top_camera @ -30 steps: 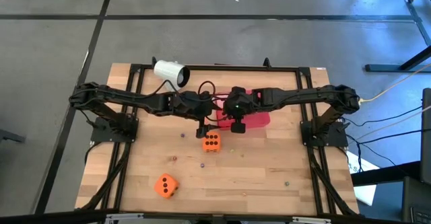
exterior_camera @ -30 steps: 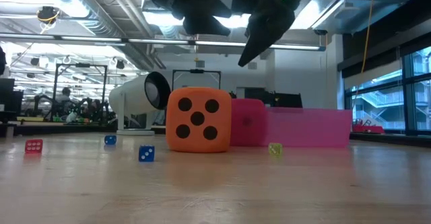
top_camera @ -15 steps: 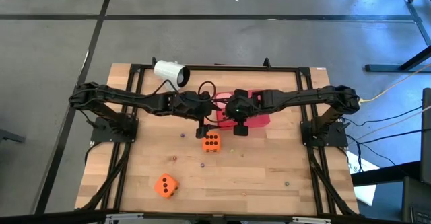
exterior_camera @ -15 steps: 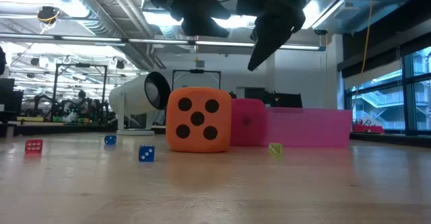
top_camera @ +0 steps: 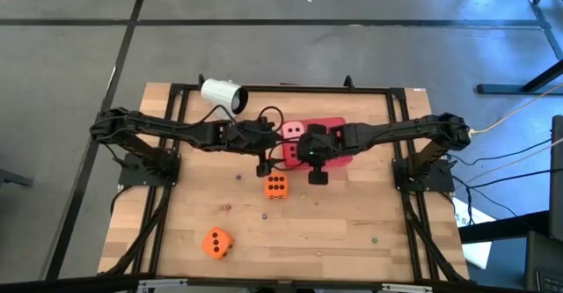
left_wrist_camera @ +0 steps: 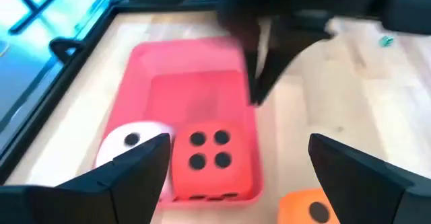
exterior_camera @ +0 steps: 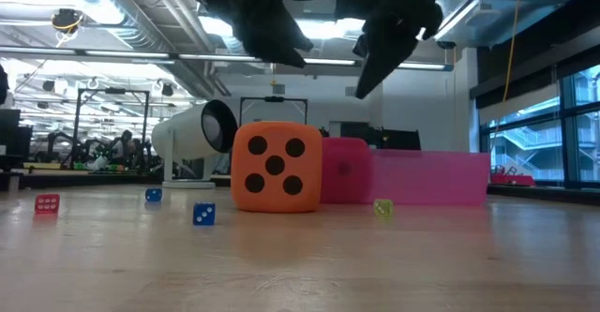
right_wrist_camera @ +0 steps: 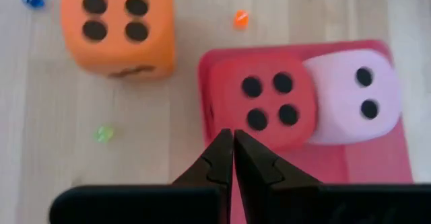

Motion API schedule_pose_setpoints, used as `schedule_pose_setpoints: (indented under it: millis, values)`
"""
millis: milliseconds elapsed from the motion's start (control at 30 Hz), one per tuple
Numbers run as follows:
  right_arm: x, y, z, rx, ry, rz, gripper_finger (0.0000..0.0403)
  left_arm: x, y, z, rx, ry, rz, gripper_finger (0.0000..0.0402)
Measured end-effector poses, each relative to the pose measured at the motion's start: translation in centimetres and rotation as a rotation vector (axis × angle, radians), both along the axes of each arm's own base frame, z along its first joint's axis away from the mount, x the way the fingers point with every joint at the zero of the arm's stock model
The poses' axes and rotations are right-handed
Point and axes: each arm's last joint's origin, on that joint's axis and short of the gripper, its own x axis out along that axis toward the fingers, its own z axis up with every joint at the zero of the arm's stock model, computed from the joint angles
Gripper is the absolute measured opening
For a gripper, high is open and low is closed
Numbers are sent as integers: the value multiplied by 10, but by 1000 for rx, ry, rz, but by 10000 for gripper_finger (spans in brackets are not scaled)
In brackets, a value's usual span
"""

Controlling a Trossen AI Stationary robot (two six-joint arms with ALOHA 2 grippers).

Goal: Pick & Place Dice
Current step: Put the big top orange dice into the red bin

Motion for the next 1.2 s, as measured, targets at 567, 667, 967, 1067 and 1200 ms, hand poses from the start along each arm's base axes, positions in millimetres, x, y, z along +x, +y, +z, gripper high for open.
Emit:
schedule_pose_setpoints:
  millis: [567,667,967,1067,1200]
  values:
    - [-19,0,6,11,99,-92,16,-39,-1,18,-17,89,95,347]
    - [-28,-2,16,-31,82,-135,16,-53,-2,26,-20,102,96,347]
    - [-47,-3,26,5,-33,-92,16,-65,-21,10,-61,198,89,347]
    - [-58,-2,17,89,-80,-46,16,-76,-26,6,-3,191,169,347]
    - [-85,-2,7,132,-162,-50,16,-99,-30,12,41,111,253,347]
